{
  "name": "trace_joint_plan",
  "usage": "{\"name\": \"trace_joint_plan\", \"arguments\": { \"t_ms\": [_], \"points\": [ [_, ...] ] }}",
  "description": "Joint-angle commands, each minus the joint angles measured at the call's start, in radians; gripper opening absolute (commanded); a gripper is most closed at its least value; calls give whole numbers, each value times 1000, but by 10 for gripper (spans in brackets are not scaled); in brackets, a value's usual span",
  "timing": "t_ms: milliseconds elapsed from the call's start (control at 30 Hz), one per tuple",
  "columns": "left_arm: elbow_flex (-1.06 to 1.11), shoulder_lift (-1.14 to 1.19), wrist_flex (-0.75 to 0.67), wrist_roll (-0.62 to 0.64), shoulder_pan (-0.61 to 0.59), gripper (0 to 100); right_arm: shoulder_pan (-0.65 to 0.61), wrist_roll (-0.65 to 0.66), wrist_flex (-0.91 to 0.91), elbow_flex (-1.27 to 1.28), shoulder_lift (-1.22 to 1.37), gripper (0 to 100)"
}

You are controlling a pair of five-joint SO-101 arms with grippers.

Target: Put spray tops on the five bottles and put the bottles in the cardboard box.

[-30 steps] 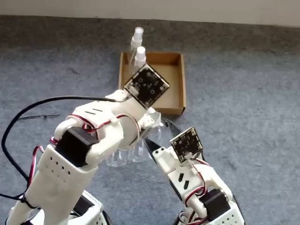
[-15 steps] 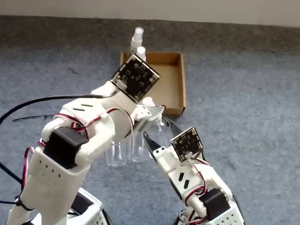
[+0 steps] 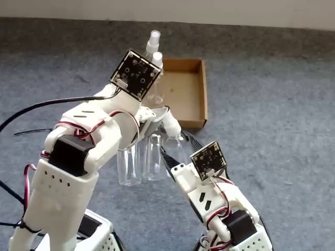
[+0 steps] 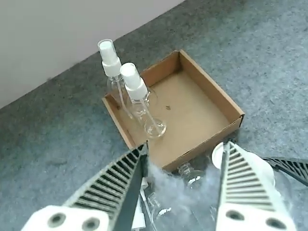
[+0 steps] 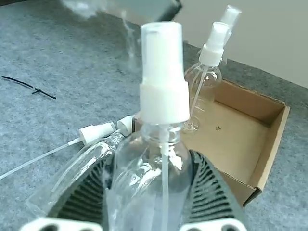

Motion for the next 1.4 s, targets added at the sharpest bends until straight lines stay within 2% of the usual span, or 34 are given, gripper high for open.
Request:
{"name": "trace_joint_plan", "arguments": {
  "t_ms": [0, 233, 467, 633, 967, 1167, 1367],
  "points": [
    [7, -2, -35, -6, 18, 234, 8, -11, -22, -7, -12, 4],
    [7, -2, -31, -6, 125, 234, 8, -11, -22, -7, -12, 4],
    [33, 82, -31, -6, 124, 234, 8, -11, -21, -7, -12, 4],
    [-39, 119, -29, -6, 124, 234, 13, -11, -19, -7, -12, 4],
    [-263, 48, 160, -11, 122, 234, 16, -3, -18, -7, -12, 4],
    [-300, -24, 241, -12, 88, 234, 117, -3, -25, -13, -10, 4],
    [-168, -182, 295, -14, 7, 237, 226, -3, -239, -79, 84, 4]
  ]
}}
